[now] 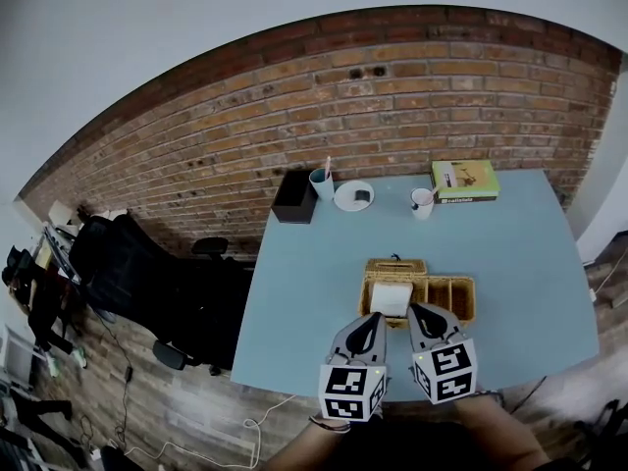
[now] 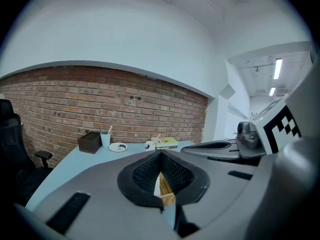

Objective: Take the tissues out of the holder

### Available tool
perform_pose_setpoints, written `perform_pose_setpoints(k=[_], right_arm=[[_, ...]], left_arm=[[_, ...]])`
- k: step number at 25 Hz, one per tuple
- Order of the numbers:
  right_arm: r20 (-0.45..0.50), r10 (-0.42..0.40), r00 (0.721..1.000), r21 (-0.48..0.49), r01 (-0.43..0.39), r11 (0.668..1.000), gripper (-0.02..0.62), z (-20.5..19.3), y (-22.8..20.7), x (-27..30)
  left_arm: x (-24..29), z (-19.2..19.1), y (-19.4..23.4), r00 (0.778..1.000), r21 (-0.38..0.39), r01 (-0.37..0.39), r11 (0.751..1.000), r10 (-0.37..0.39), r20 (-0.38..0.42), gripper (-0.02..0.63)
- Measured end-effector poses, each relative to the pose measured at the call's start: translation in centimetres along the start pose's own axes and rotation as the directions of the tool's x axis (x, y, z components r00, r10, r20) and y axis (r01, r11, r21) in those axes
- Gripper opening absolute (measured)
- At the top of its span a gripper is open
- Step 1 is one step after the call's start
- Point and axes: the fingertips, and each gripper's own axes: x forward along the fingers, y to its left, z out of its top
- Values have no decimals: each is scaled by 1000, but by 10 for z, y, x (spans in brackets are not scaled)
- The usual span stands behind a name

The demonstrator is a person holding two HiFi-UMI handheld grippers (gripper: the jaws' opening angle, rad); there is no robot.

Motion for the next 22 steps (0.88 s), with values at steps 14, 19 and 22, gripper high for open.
perform_pose_setpoints(k=[14, 19, 22], right_arm=[[-273, -155, 950, -98, 133, 986, 5, -50, 13, 93], [-340, -207, 918, -70, 195, 978, 8, -74, 8, 104], [-380, -204, 902, -40, 204, 978, 48, -86, 2, 113]], left_arm=[[39, -14, 79, 990, 7, 130, 991, -129, -60, 2], [49, -22, 104, 986, -16, 144, 989, -145, -86, 2], [54, -25, 110, 985, -21, 146, 989, -148, -92, 2]])
